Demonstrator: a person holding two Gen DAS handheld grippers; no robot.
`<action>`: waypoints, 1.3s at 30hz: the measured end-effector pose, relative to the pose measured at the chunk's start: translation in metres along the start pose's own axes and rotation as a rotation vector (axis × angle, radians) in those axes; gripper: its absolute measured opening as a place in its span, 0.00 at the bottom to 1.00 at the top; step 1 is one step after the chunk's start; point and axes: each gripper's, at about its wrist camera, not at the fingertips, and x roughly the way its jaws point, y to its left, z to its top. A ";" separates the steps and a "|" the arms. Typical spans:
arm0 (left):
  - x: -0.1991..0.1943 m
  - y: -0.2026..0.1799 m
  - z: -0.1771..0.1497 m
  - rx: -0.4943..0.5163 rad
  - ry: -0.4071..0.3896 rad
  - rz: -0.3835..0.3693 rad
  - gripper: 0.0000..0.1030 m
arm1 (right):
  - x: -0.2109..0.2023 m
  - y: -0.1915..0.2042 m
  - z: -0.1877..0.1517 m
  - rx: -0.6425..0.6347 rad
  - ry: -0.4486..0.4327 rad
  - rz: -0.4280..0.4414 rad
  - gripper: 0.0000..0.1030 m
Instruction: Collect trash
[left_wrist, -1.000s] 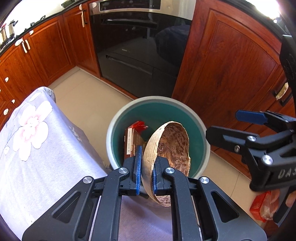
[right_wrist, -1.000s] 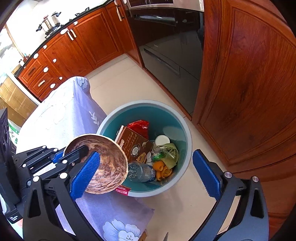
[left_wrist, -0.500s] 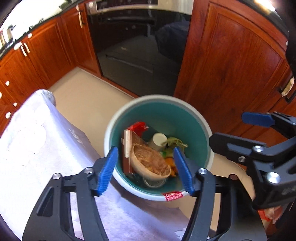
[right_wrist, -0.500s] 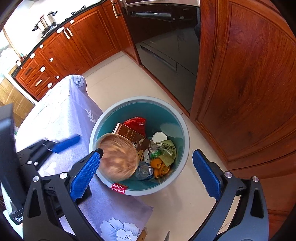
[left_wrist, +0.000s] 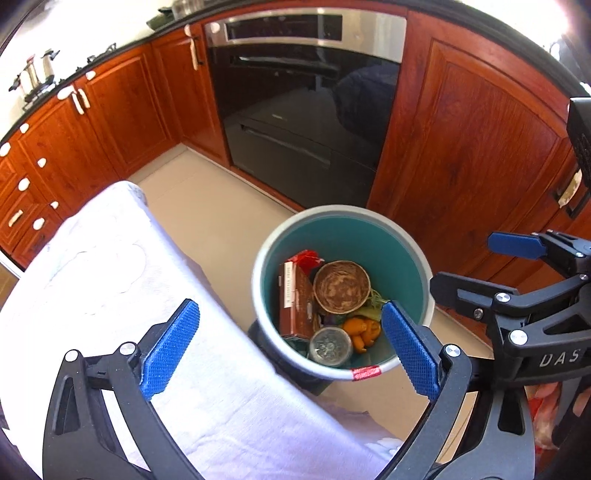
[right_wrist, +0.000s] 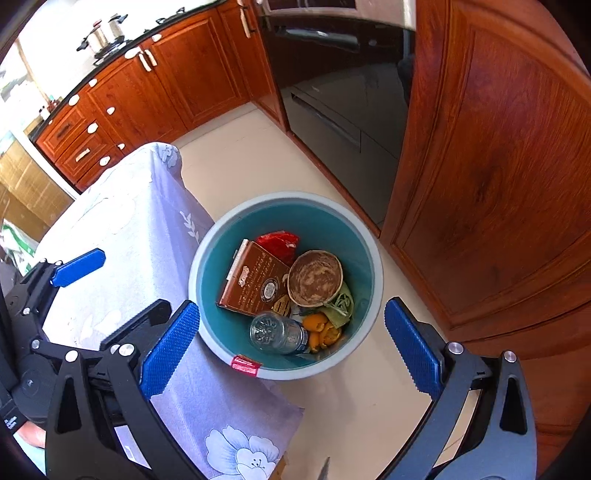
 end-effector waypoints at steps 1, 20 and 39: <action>-0.007 0.002 -0.002 -0.004 -0.011 0.007 0.96 | -0.004 0.003 -0.001 -0.010 -0.008 -0.005 0.94; -0.159 0.035 -0.076 -0.143 -0.207 0.173 0.96 | -0.123 0.058 -0.057 -0.158 -0.207 -0.037 0.94; -0.164 0.033 -0.133 -0.222 -0.124 0.150 0.96 | -0.122 0.070 -0.119 -0.237 -0.103 -0.067 0.94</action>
